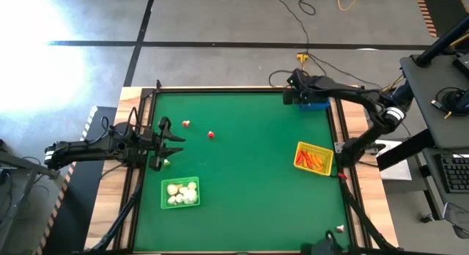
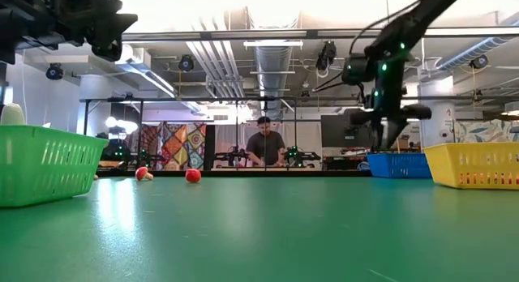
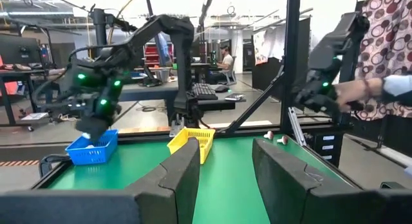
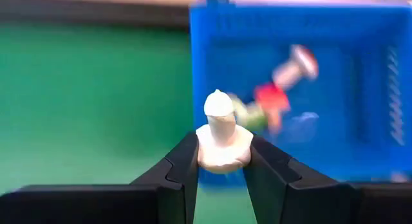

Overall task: Sort produce into baskets
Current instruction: Put the green mushroom into the blue bin, then put the brown mushroom into the blue bin

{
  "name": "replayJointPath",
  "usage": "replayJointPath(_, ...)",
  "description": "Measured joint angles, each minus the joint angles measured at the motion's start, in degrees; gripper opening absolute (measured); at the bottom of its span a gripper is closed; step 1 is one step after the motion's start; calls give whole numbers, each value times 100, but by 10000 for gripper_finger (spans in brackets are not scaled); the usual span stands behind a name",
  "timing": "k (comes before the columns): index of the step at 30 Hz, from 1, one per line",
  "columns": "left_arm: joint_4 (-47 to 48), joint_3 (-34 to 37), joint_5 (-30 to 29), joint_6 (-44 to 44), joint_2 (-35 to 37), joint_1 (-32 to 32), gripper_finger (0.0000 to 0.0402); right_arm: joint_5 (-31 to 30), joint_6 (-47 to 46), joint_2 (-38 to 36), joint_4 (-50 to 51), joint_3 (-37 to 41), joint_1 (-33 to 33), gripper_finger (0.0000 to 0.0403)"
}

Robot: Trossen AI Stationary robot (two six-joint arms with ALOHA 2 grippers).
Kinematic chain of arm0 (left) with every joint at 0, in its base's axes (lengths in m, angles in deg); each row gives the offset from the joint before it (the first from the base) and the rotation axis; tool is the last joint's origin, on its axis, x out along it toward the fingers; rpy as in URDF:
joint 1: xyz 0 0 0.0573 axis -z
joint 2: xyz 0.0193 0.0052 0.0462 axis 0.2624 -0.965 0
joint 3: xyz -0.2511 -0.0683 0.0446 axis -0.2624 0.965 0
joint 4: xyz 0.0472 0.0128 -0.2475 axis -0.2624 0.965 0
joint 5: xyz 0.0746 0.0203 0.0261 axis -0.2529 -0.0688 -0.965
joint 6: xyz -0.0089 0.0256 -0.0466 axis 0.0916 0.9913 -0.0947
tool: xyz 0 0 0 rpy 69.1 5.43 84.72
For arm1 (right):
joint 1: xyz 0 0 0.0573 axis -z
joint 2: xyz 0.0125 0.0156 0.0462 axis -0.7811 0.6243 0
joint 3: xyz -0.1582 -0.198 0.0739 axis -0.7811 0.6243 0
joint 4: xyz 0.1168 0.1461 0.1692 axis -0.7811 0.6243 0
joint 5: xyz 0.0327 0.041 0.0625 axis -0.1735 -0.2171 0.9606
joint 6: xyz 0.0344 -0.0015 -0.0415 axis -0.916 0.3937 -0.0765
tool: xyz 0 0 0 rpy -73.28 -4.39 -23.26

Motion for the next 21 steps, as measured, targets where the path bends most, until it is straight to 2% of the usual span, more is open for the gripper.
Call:
replayJointPath(3, 24, 0, -2, 0, 0, 0, 127, 12, -67, 158, -547, 94, 271, 96)
replayJointPath(8, 173, 0, -4, 35, 0, 0, 127, -5, -149, 479, -561, 55, 512, 96)
replayJointPath(11, 168, 0, -11, 74, 0, 0, 127, -220, -152, 660, -575, 55, 563, 98)
replayJointPath(14, 168, 0, -13, 85, 0, 0, 127, -434, -157, 838, -706, 55, 565, 112)
replayJointPath(21, 166, 0, -20, 86, 0, 0, 127, -493, -159, 1064, -906, 55, 563, 162)
